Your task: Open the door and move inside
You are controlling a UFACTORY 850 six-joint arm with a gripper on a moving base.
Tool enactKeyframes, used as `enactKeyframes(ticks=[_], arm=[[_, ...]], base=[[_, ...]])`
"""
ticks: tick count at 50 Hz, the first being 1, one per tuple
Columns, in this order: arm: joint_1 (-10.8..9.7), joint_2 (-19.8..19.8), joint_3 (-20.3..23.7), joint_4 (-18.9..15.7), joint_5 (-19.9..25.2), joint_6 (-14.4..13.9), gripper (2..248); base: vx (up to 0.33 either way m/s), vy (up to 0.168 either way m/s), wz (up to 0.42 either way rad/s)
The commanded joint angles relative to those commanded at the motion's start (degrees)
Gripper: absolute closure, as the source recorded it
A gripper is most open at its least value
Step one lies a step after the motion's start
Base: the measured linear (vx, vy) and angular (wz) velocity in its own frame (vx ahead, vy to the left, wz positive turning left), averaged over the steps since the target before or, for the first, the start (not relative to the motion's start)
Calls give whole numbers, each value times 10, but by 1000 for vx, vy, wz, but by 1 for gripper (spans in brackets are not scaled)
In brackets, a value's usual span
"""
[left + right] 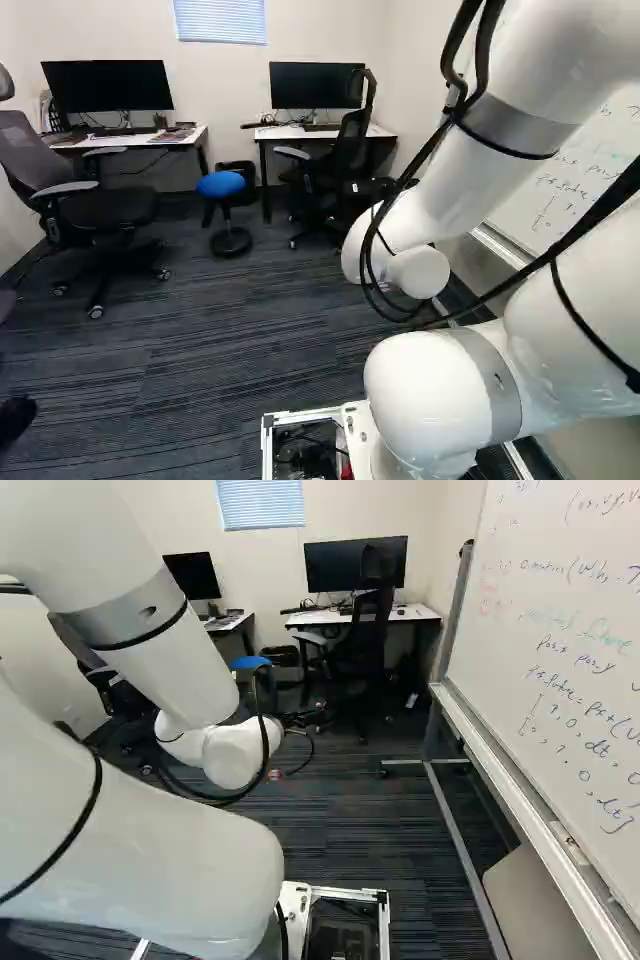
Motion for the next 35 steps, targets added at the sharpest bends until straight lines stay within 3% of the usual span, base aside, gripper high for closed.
enactKeyframes(ticks=[35], arm=[[0,0,0,0,0,0,3]], base=[[196,7,-14]])
